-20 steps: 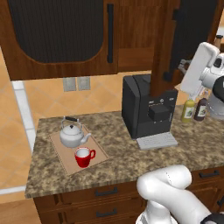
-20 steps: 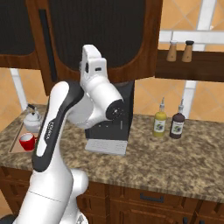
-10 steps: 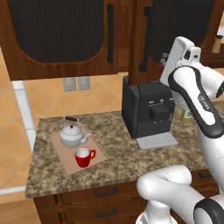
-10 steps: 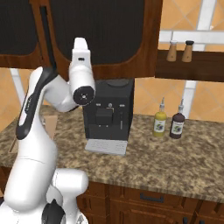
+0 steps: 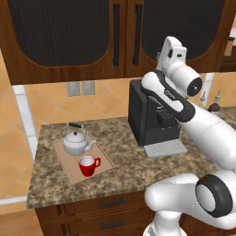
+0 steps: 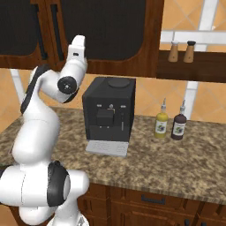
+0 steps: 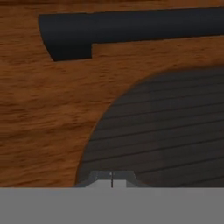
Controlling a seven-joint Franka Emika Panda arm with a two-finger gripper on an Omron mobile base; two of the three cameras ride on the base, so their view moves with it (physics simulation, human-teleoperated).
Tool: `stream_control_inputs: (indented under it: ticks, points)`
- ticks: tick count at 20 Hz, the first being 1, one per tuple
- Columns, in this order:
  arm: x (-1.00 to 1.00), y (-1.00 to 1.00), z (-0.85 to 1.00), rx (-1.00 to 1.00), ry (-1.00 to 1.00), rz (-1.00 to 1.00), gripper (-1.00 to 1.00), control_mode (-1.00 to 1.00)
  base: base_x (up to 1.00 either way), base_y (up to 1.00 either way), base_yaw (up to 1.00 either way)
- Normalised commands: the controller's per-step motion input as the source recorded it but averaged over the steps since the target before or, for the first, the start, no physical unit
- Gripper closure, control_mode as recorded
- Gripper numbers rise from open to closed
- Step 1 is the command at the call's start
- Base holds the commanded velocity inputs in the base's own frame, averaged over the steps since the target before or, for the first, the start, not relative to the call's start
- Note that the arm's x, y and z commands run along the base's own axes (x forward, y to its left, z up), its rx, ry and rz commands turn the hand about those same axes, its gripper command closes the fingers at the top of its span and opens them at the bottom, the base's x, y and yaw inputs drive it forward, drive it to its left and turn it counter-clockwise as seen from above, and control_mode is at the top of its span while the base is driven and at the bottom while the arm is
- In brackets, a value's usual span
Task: Pick the kettle from the counter and place it on the tray. Then pick the mug from the cabinet and place it on the tray. Then close the cabinet doors.
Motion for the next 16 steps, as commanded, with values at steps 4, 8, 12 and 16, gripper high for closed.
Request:
stream_control_inputs:
  ticks: [4, 8, 12, 16]
  points:
    - [0.58, 0.0, 0.0, 0.0, 0.07, -0.17, 1.0, -1.0, 0.0, 0.0, 0.0]
    - [0.47, 0.0, 0.0, 0.0, 0.13, -0.11, 1.0, -1.0, 0.0, 0.0, 0.0]
    - [0.34, -0.01, 0.08, 0.0, 0.2, -0.06, 1.0, -1.0, 0.0, 0.0, 0.0]
    - [0.18, -0.06, 0.3, 0.0, 0.35, -0.01, 1.0, -1.0, 0.0, 0.0, 0.0]
